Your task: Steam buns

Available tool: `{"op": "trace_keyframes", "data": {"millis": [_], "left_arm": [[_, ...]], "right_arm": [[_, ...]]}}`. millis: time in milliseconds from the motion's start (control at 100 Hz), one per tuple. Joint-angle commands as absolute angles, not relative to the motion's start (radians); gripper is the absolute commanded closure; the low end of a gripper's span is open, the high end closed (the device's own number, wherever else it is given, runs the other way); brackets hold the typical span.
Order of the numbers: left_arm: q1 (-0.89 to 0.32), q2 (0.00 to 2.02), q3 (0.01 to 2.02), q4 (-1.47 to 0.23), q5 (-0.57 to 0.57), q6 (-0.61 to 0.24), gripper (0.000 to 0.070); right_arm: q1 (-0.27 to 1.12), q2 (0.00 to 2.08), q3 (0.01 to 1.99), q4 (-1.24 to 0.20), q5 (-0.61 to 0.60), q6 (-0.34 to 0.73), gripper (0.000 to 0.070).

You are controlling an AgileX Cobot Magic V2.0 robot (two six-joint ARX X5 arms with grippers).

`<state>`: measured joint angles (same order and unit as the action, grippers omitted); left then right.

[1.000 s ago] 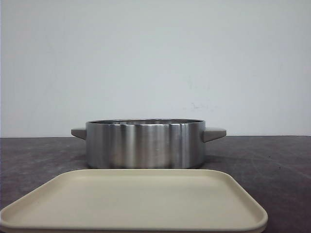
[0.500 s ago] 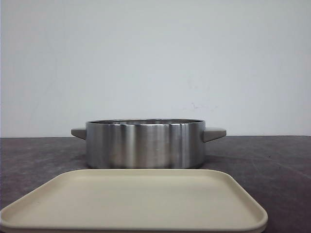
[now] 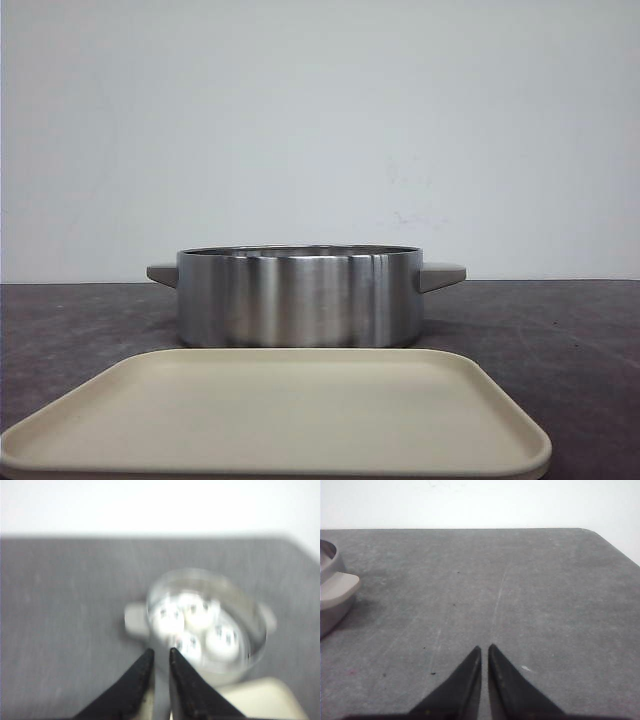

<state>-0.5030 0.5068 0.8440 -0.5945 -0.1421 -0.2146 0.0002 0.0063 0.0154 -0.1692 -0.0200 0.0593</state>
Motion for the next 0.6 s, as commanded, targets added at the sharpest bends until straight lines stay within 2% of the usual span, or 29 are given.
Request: {"op": "trace_keyframes", "data": {"millis": [0,170,310,590], "left_arm": [[-0.459,0.471,0.781,-0.462,-0.086,-0.194,0.0684],[-0.302,0.323,0.548,-0.189,-0.059,-0.193,0.0684],[-0.213,0.215,0.398,-0.157,-0.060,-0.193,0.0684],[-0.116,0.060,0.161,-0.104,-0.064,-0.203,0.0684]], "right_arm": [[0.002,0.004,0.013,-0.158,-0.020,0.056,0.0684],[0.002,0.004,0.013,-0.157,-0.020,0.056,0.0684],[0.002,0.004,0.013,-0.157,-0.020,0.056,0.0684],[0.002,0.004,0.013,-0.157,-0.020,0.056,0.0684]]}}
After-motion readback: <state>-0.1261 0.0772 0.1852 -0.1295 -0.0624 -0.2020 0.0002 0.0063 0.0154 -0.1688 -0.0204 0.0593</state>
